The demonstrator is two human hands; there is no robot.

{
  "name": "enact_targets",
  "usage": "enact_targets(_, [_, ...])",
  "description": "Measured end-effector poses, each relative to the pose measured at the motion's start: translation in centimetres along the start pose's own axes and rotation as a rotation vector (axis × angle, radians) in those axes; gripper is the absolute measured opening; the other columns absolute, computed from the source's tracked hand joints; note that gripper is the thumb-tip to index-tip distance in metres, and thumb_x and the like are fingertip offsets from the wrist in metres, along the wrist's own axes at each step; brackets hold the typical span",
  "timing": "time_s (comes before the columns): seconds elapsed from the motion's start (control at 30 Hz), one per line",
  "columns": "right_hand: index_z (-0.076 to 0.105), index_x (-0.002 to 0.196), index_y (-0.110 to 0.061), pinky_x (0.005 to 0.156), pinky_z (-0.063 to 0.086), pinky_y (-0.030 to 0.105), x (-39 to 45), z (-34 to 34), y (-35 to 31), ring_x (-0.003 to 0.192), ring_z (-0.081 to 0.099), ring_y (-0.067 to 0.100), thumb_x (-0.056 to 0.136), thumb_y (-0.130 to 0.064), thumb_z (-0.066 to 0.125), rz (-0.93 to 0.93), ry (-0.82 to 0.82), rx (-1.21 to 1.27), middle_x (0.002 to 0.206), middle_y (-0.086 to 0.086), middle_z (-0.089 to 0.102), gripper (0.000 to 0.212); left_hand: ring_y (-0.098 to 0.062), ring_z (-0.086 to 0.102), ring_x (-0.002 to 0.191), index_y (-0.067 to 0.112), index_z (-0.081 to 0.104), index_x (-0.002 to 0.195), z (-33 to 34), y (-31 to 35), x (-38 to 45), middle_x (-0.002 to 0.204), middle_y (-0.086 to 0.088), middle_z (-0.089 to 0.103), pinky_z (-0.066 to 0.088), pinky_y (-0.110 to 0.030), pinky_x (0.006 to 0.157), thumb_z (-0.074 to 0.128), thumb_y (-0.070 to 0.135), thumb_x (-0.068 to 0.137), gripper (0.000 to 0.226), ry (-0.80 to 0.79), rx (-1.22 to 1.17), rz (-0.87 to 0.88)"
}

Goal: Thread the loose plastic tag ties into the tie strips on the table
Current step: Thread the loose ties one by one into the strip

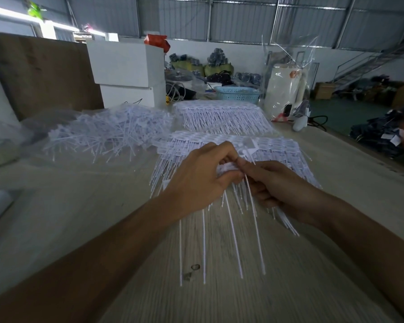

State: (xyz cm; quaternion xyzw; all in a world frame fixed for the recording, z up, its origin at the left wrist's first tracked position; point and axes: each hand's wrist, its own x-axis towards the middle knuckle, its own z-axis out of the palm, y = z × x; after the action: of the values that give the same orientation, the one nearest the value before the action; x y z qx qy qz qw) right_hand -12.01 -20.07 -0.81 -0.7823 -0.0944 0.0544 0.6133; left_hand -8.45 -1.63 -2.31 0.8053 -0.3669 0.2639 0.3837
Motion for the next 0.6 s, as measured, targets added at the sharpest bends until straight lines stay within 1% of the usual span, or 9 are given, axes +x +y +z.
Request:
enact_targets(0.07, [0.05, 0.059, -0.028, 0.04, 0.019, 0.02, 0.0, -0.2, 0.0, 0.045, 0.021, 0.006, 0.09, -0.052, 0.061, -0.017, -0.007, 0.033, 0.053, -0.011, 0.028, 0.041, -0.001, 0.062, 0.088, 0.026, 0.066, 0.1, -0.1, 0.0, 0.1, 0.09, 0.015, 0.067, 0.049, -0.025, 0.075, 0.074, 0.033, 0.086, 0.018, -0.044, -0.017, 0.005])
enact_targets(0.1, [0.057, 0.064, -0.025, 0.04, 0.019, 0.02, 0.1, -0.3, -0.1, 0.046, 0.021, 0.007, 0.089, -0.05, 0.062, -0.028, 0.008, 0.055, 0.054, -0.01, 0.027, 0.036, -0.001, 0.062, 0.092, 0.026, 0.066, 0.105, -0.2, 0.0, 0.1, 0.095, 0.014, 0.068, 0.05, -0.025, 0.078, 0.071, 0.036, 0.088, 0.02, -0.063, -0.023, 0.006])
enact_targets(0.13, [0.062, 0.069, -0.022, 0.039, 0.02, 0.02, 0.2, -0.5, -0.1, 0.046, 0.021, 0.007, 0.088, -0.049, 0.064, -0.035, 0.037, 0.082, 0.054, -0.009, 0.027, 0.033, -0.002, 0.063, 0.094, 0.026, 0.065, 0.111, -0.3, -0.2, 0.2, 0.099, 0.012, 0.069, 0.051, -0.028, 0.08, 0.067, 0.036, 0.09, 0.024, -0.071, -0.023, 0.005])
enact_targets(0.2, [0.067, 0.073, -0.018, 0.037, 0.021, 0.019, 0.5, -0.9, -0.2, 0.045, 0.022, 0.008, 0.084, -0.049, 0.065, -0.033, 0.112, 0.131, 0.053, -0.009, 0.028, 0.032, -0.008, 0.063, 0.098, 0.026, 0.063, 0.121, -0.7, -0.7, 0.3, 0.105, 0.009, 0.069, 0.053, -0.036, 0.083, 0.063, 0.032, 0.091, 0.03, -0.068, 0.0, -0.01])
enact_targets(0.3, [0.069, 0.073, -0.019, 0.037, 0.022, 0.019, 0.7, -1.3, 0.0, 0.044, 0.024, 0.008, 0.09, -0.046, 0.063, -0.032, 0.148, 0.164, 0.052, -0.009, 0.031, 0.032, -0.016, 0.061, 0.103, 0.029, 0.059, 0.127, -1.0, -1.3, 0.3, 0.113, 0.007, 0.067, 0.052, -0.043, 0.086, 0.063, 0.034, 0.09, 0.037, -0.101, 0.108, -0.057])
enact_targets(0.37, [0.071, 0.07, -0.022, 0.037, 0.022, 0.019, 0.7, -1.1, 0.2, 0.044, 0.024, 0.008, 0.092, -0.044, 0.062, -0.032, 0.128, 0.159, 0.052, -0.009, 0.031, 0.033, -0.018, 0.06, 0.102, 0.03, 0.061, 0.124, -1.0, -1.3, 0.3, 0.114, 0.006, 0.067, 0.05, -0.043, 0.086, 0.064, 0.038, 0.092, 0.033, -0.121, 0.227, -0.06])
enact_targets(0.47, [0.071, 0.07, -0.023, 0.039, 0.023, 0.019, 0.6, -0.7, 0.4, 0.043, 0.025, 0.006, 0.097, -0.042, 0.058, -0.053, 0.098, 0.109, 0.052, -0.01, 0.032, 0.035, -0.02, 0.061, 0.103, 0.022, 0.068, 0.118, -1.0, -1.4, 0.3, 0.111, 0.004, 0.07, 0.05, -0.043, 0.085, 0.066, 0.028, 0.093, 0.026, -0.097, 0.281, -0.005])
enact_targets(0.53, [0.069, 0.077, -0.018, 0.041, 0.023, 0.019, 0.5, -0.6, 0.4, 0.044, 0.026, 0.006, 0.099, -0.039, 0.055, -0.096, 0.094, 0.058, 0.052, -0.01, 0.033, 0.034, -0.023, 0.063, 0.104, 0.016, 0.071, 0.117, -1.2, -1.5, 0.3, 0.11, 0.001, 0.072, 0.052, -0.043, 0.085, 0.063, 0.023, 0.093, 0.026, -0.067, 0.285, 0.044])
enact_targets(0.6, [0.068, 0.081, -0.013, 0.043, 0.024, 0.021, 0.5, -0.7, 0.3, 0.045, 0.027, 0.007, 0.1, -0.036, 0.054, -0.14, 0.113, -0.01, 0.052, -0.008, 0.035, 0.033, -0.022, 0.065, 0.101, 0.014, 0.073, 0.115, -1.2, -1.7, 0.3, 0.106, 0.002, 0.073, 0.053, -0.043, 0.083, 0.062, 0.021, 0.094, 0.024, -0.056, 0.265, 0.056])
